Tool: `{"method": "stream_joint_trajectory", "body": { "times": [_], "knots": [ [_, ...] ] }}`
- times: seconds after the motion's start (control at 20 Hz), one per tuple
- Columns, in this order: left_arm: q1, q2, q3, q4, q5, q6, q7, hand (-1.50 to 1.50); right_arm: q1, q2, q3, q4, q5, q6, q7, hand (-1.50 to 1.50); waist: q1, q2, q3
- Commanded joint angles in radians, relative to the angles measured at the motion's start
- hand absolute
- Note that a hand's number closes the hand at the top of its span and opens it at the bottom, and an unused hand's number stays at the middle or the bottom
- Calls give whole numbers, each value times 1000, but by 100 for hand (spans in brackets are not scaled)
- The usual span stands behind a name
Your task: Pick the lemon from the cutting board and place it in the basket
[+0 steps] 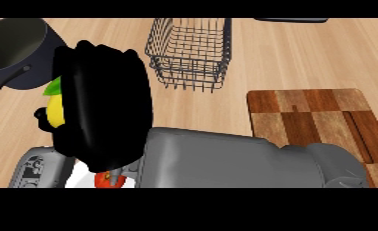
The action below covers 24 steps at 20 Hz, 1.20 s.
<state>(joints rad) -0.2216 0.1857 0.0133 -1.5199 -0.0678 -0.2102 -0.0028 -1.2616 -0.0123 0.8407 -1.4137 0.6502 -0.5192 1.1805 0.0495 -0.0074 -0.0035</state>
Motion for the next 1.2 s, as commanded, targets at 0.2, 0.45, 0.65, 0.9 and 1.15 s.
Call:
{"method": "stream_joint_trajectory", "body": {
  "times": [0.2,0.45,0.65,0.9,1.15],
  "knots": [
    [-8,-23,-14,9,-11,13,2,0,-166,12,-111,263,-12,-102,148,150,-2,9,0],
    [-24,6,21,0,27,-17,30,0,-206,12,-213,437,18,-190,73,150,0,14,0],
    [-30,12,27,-51,19,1,65,0,-216,12,-253,498,41,-232,47,150,-16,9,2],
    [15,11,29,-49,13,-1,29,0,-237,12,-404,651,-15,-211,-133,150,-23,14,2],
    [-17,3,27,-29,4,1,26,0,-211,12,-438,758,-104,-206,-282,150,-19,18,2]
  ]
}}
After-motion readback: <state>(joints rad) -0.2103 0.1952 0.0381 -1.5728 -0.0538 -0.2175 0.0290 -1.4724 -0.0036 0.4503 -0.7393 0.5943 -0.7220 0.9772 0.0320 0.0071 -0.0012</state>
